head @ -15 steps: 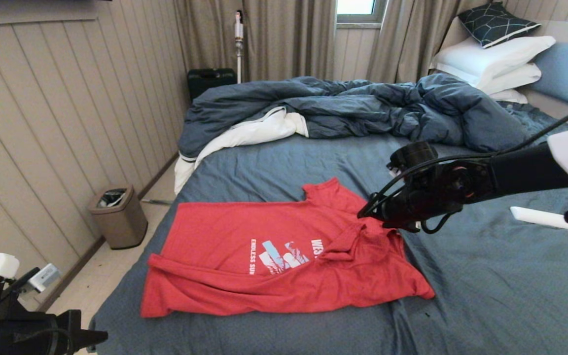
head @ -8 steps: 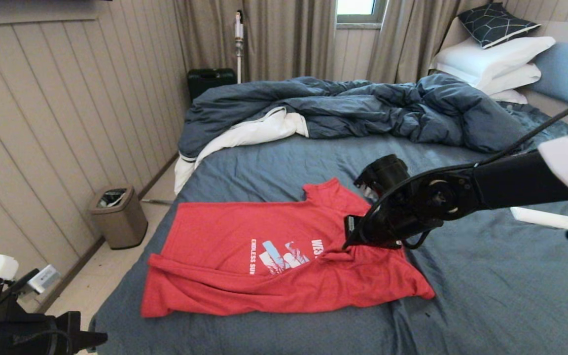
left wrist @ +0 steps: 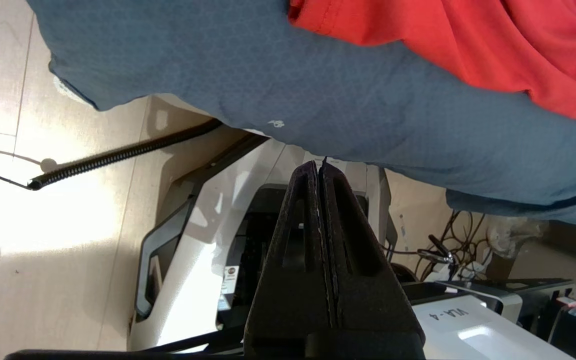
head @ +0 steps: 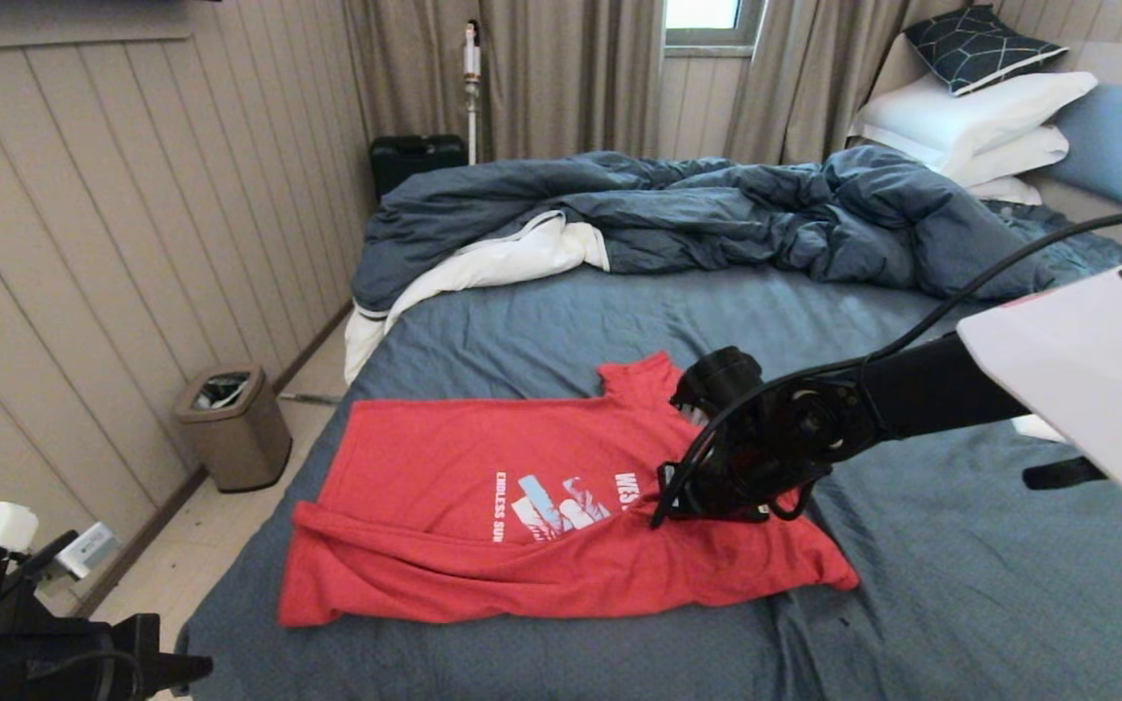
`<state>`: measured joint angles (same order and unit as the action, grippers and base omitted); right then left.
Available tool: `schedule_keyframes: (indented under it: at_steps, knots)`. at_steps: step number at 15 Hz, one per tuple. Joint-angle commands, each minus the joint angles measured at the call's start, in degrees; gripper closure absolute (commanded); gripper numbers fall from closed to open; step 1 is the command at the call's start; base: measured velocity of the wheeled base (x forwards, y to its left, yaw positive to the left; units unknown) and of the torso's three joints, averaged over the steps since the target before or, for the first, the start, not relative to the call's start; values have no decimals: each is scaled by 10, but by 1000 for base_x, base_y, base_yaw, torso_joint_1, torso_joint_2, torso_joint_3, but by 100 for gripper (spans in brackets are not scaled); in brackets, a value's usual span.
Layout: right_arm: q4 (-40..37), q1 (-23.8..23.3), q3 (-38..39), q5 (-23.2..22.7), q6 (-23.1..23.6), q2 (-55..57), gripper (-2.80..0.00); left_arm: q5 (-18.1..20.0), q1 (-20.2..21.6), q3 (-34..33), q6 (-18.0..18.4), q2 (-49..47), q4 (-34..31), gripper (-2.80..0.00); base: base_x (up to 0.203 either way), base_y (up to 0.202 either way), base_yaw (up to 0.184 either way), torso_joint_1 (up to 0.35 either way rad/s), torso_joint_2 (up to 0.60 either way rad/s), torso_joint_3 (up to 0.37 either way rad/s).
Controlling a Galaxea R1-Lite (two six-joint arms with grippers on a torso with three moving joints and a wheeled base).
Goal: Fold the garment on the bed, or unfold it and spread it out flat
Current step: Fold the red T-shirt
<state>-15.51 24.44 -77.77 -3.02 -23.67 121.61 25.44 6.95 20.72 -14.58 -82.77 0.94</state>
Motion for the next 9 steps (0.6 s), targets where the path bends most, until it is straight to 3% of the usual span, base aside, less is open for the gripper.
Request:
schedule_keyframes:
  at_steps: [1,5,9]
  knots:
    - [0,1,4,0,-1,1,0,1,0,0,-1,-2,0,0,0,0,0,0,0,0]
    - [4,0,-21,4,-2,23,0,2,0,-1,-1,-3,0,0,0,0,0,0,0,0]
    - [3,0,-83,38,-3,68,0,2,-1,-1,-3,-3,1,0,0,0,0,0,0,0]
